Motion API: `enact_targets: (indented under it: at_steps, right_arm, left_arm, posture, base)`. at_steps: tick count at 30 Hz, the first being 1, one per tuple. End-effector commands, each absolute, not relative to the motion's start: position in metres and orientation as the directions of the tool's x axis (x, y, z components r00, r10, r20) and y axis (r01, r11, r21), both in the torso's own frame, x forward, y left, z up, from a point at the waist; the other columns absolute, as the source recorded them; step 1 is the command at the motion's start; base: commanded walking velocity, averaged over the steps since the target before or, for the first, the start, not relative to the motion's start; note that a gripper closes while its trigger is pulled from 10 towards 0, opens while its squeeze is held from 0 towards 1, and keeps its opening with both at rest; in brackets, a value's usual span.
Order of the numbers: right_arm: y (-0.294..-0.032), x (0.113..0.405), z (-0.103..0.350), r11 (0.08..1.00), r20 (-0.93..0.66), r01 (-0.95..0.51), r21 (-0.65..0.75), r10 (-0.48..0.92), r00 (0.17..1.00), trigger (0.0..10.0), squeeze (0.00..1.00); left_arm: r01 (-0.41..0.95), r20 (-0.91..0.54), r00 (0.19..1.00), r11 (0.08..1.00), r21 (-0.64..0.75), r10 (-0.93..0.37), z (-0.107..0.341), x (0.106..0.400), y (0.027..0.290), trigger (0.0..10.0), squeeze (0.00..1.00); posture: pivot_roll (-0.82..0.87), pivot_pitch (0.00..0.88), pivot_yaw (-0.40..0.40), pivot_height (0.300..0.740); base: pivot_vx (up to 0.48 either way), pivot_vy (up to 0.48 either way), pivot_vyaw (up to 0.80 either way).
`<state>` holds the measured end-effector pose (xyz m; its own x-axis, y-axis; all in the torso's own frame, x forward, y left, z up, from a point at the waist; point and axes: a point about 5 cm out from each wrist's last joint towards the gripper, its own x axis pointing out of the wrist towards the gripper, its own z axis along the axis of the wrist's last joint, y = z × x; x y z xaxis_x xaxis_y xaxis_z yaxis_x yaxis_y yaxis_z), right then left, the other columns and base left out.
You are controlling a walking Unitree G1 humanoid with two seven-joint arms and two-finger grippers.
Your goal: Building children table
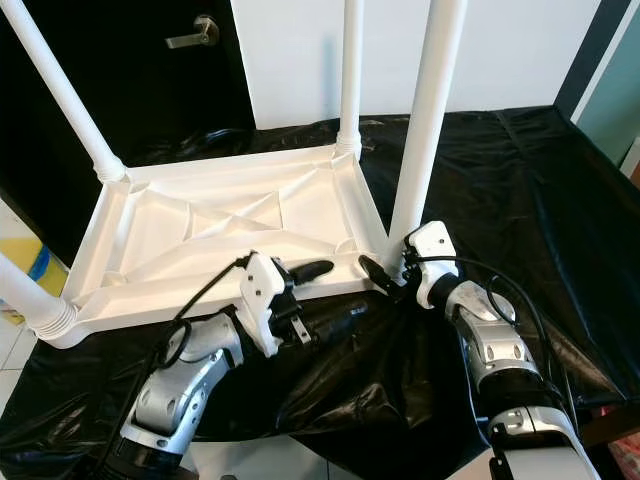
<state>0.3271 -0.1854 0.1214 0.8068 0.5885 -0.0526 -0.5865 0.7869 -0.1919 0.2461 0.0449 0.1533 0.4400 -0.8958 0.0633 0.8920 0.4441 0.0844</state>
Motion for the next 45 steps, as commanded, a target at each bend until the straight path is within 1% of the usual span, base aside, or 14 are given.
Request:
enact_targets:
  at_steps: [1, 8, 9, 10, 11, 24, 25, 30, 32, 35, 38, 41, 44, 45]
  right_arm:
    - [-0.176, 0.33, 0.12, 0.747, -0.071, -0.633, -0.203, 0.634, 0.77, 10.0, 0.0]
    - [-0.177, 0.341, 0.126, 0.74, -0.073, -0.64, -0.209, 0.641, 0.764, 10.0, 0.0]
    - [-0.177, 0.342, 0.126, 0.738, -0.074, -0.641, -0.21, 0.642, 0.763, 4.2, 0.0]
    - [-0.177, 0.342, 0.126, 0.738, -0.074, -0.641, -0.21, 0.642, 0.763, 4.2, 0.0]
    - [-0.177, 0.344, 0.126, 0.738, -0.079, -0.643, -0.205, 0.642, 0.762, 0.0, 0.0]
    - [-0.176, 0.343, 0.116, 0.736, -0.104, -0.651, -0.187, 0.644, 0.758, 0.0, 0.0]
    - [-0.177, 0.342, 0.114, 0.75, -0.105, -0.636, -0.183, 0.629, 0.771, 10.0, 0.0]
    - [-0.179, 0.339, 0.11, 0.846, -0.081, -0.502, -0.181, 0.496, 0.865, 10.0, 0.0]
    - [-0.179, 0.339, 0.11, 0.846, -0.081, -0.502, -0.181, 0.496, 0.865, 10.0, 0.0]
    - [-0.18, 0.337, 0.107, 0.914, -0.077, -0.369, -0.167, 0.361, 0.929, 10.0, 0.0]
    - [-0.179, 0.336, 0.106, 0.932, -0.074, -0.329, -0.152, 0.321, 0.944, 10.0, 0.0]
    - [-0.176, 0.328, 0.1, 0.972, -0.065, -0.205, -0.119, 0.198, 0.978, 10.0, 0.0]
    - [-0.159, 0.311, 0.092, 0.996, -0.037, -0.02, -0.086, 0.017, 0.999, 10.0, 0.0]
    - [-0.159, 0.311, 0.092, 0.996, -0.037, -0.02, -0.086, 0.017, 0.999, 10.0, 0.0]
  left_arm:
    - [0.883, 0.023, 0.462, 0.462, 0.084, -0.887, 0.148, 0.244, 0.045, 10.0, 0.0]
    - [0.877, -0.03, 0.477, 0.474, 0.075, -0.878, 0.137, 0.239, 0.044, 10.0, 0.0]
    - [0.878, -0.03, 0.476, 0.473, 0.073, -0.879, 0.137, 0.239, 0.044, 10.0, 0.0]
    - [0.878, -0.03, 0.476, 0.473, 0.073, -0.879, 0.137, 0.239, 0.044, 10.0, 0.0]
    - [0.878, -0.031, 0.476, 0.473, 0.078, -0.879, 0.138, 0.239, 0.044, 10.0, 0.0]
    - [0.876, -0.044, 0.478, 0.473, 0.094, -0.877, 0.138, 0.238, 0.043, 10.0, 0.0]
    - [0.874, -0.04, 0.481, 0.476, 0.096, -0.876, 0.138, 0.239, 0.043, 10.0, 0.0]
    - [0.858, -0.032, 0.509, 0.504, 0.1, -0.86, 0.139, 0.245, 0.043, 10.0, 0.0]
    - [0.858, -0.032, 0.509, 0.504, 0.1, -0.86, 0.139, 0.245, 0.043, 10.0, 0.0]
    - [0.832, -0.055, 0.549, 0.54, 0.127, -0.834, 0.137, 0.251, 0.047, 10.0, 0.0]
    - [0.823, -0.069, 0.562, 0.549, 0.146, -0.824, 0.135, 0.253, 0.049, 10.0, 0.0]
    - [0.797, -0.084, 0.6, 0.585, 0.15, -0.795, 0.133, 0.258, 0.054, 10.0, 0.0]
    - [0.75, -0.092, 0.66, 0.645, 0.148, -0.746, 0.134, 0.268, 0.061, 10.0, 0.0]
    - [0.75, -0.092, 0.66, 0.645, 0.148, -0.746, 0.134, 0.268, 0.061, 10.0, 0.0]
  posture:
    - [-0.04, 0.002, 0.003, 0.74]
    - [-0.03, 0.006, 0.003, 0.74]
    - [-0.04, 0.005, 0.005, 0.74]
    - [-0.04, 0.005, 0.005, 0.74]
    - [-0.03, 0.006, 0.006, 0.74]
    - [-0.06, 0.016, 0.017, 0.74]
    - [-0.07, 0.027, 0.016, 0.74]
    - [-0.09, 0.043, 0.003, 0.74]
    - [-0.09, 0.043, 0.003, 0.74]
    - [-0.09, 0.056, -0.02, 0.74]
    - [-0.09, 0.056, -0.02, 0.74]
    - [-0.09, 0.057, -0.038, 0.74]
    - [-0.09, 0.055, -0.049, 0.74]
    - [-0.09, 0.055, -0.049, 0.74]
  base:
    - [0.0, 0.0, 0.0]
    - [0.0, 0.0, 0.0]
    - [0.0, 0.0, 0.0]
    - [0.0, 0.0, 0.0]
    - [0.0, 0.0, 0.0]
    - [0.0, 0.0, 0.0]
    - [0.0, 0.0, 0.0]
    - [0.0, 0.0, 0.0]
    - [0.0, 0.0, 0.0]
    - [0.0, 0.0, 0.0]
    - [0.0, 0.0, 0.0]
    - [0.0, 0.0, 0.0]
    - [0.0, 0.0, 0.0]
    - [0.0, 0.0, 0.0]
